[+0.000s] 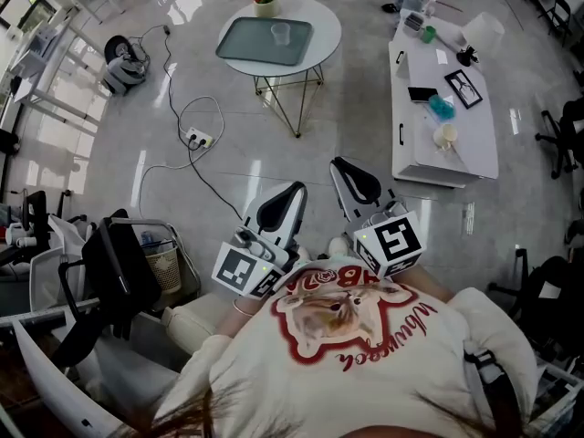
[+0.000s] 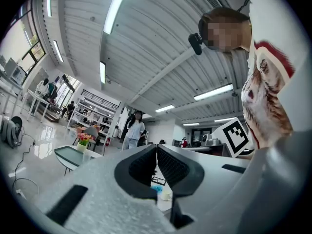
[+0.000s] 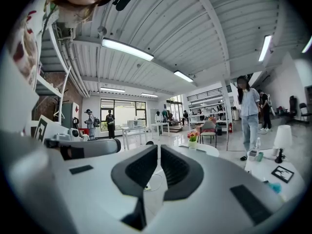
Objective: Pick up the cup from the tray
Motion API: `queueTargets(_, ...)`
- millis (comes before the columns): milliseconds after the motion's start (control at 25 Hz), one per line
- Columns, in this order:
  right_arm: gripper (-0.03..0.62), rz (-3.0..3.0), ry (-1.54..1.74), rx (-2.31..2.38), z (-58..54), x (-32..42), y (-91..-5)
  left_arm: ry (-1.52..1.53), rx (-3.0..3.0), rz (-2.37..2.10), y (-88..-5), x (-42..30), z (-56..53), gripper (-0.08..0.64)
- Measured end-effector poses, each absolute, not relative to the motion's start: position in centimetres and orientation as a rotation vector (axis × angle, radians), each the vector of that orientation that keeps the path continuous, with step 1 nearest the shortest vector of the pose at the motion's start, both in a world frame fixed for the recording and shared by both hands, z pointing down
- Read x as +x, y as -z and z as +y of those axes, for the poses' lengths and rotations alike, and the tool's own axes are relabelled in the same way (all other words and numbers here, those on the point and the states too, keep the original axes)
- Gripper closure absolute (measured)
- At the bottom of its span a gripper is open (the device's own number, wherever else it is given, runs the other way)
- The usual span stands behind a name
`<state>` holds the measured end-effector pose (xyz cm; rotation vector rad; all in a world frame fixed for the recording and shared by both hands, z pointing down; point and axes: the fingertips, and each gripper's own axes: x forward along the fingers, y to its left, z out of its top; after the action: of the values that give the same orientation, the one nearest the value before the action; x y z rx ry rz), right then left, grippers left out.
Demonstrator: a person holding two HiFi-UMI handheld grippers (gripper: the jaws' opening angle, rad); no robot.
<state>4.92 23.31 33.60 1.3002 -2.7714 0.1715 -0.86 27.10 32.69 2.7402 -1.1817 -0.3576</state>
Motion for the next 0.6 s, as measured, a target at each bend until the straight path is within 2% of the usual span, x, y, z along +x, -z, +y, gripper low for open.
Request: queueTargets(600, 0.549, -2.800, -0.206, 1.269, 21.1, 10.4, -34.5, 0.359, 2.718, -1.233, -32.6, 4.6, 25.8, 0.545)
